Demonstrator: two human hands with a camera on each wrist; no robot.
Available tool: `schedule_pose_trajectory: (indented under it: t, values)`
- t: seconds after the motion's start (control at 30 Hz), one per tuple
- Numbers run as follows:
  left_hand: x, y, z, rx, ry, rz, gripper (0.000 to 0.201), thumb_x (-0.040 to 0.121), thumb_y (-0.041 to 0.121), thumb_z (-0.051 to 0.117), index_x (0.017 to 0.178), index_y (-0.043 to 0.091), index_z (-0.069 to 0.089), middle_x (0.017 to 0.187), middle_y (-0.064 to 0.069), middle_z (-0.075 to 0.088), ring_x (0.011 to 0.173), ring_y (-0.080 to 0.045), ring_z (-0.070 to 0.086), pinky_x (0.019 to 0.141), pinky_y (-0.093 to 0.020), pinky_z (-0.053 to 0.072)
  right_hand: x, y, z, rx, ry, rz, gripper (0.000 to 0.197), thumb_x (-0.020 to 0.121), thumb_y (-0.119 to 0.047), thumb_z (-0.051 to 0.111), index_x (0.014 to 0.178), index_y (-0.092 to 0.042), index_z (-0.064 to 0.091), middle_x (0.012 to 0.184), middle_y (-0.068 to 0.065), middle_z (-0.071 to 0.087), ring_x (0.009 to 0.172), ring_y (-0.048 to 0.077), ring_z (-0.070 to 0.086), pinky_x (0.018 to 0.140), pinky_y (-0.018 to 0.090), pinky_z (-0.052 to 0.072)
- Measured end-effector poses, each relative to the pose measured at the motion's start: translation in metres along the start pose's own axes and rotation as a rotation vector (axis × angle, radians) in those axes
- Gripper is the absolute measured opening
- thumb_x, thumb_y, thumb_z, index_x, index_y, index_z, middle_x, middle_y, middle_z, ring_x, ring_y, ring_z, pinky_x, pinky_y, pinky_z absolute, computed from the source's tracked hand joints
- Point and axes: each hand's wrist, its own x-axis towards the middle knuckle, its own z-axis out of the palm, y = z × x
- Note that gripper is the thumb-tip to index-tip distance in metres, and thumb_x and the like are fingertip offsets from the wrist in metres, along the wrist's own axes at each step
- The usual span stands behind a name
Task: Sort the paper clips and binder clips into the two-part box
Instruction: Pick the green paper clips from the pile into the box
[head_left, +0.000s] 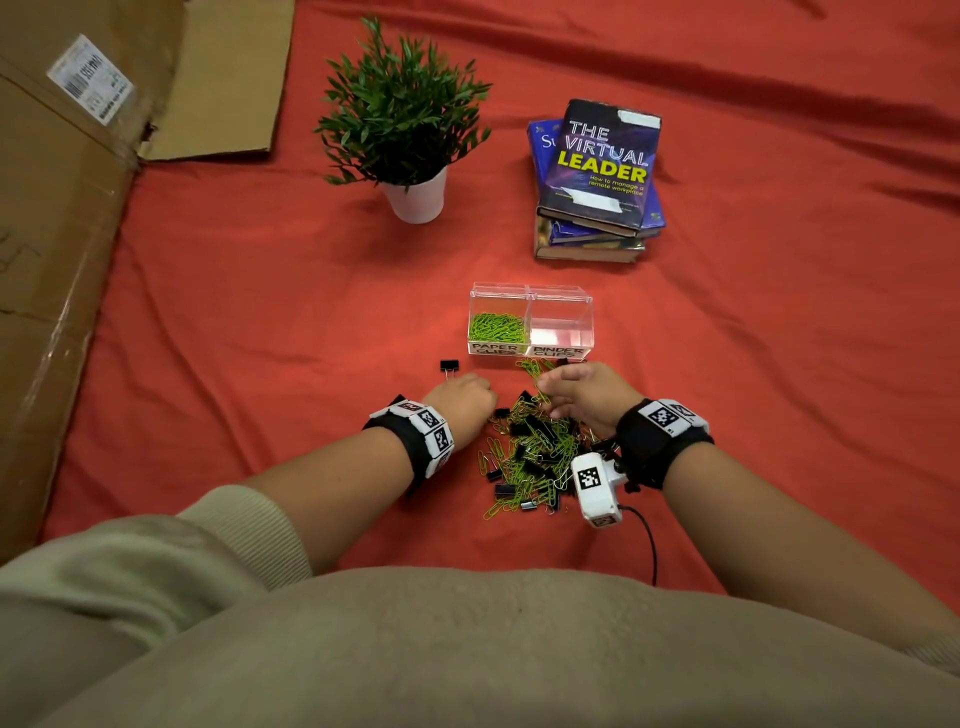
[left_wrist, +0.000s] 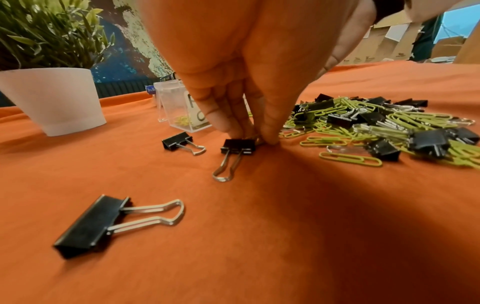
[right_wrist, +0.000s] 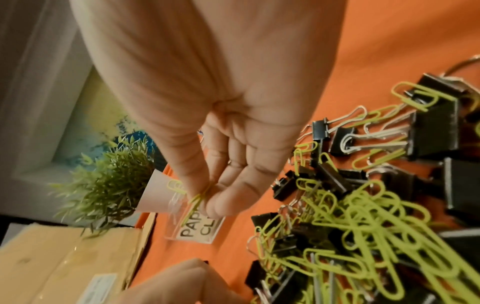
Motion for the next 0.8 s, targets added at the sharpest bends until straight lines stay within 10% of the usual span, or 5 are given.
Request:
schedule_pose_trajectory:
  t: [0.37, 0.6, 0.8]
  values:
    - [0.004, 0.001, 0.006, -0.052, -0.031, -0.102, 0.028, 0.094, 0.01, 0.044, 0.12, 0.001, 0.048, 0.125, -0.016, 0.053, 0.118, -0.031, 0.047, 0.098, -0.038, 0.04, 0.047, -0.056, 0.034, -0.541, 0.336, -0.263, 0.011, 0.091, -0.011, 0.055, 0.084, -0.009, 0.063, 0.074, 0.01, 0.067, 0.066, 0.023, 0.064, 0.065, 0.036, 0.056]
    - [0.002, -0.015, -0.023, -0.407, 0.24, -0.155, 0.01, 0.088, 0.012, 0.047, 0.093, 0.006, 0.053, 0.095, -0.016, 0.062, 0.088, -0.034, 0.058, 0.07, -0.034, 0.041, 0.057, -0.062, 0.032, -0.757, 0.383, -0.299, 0.021, 0.092, -0.014, 0.053, 0.105, -0.005, 0.067, 0.102, 0.013, 0.07, 0.094, 0.026, 0.065, 0.085, 0.034, 0.053]
    - [0.027, -0.035, -0.063, -0.48, 0.437, -0.201, 0.014, 0.09, 0.01, 0.049, 0.1, 0.008, 0.059, 0.097, -0.01, 0.063, 0.093, -0.023, 0.055, 0.077, -0.03, 0.042, 0.027, -0.028, 0.024, -0.806, 0.365, -0.38, 0.02, 0.092, -0.013, 0.049, 0.1, -0.009, 0.068, 0.085, 0.005, 0.069, 0.066, 0.017, 0.063, 0.06, 0.027, 0.054]
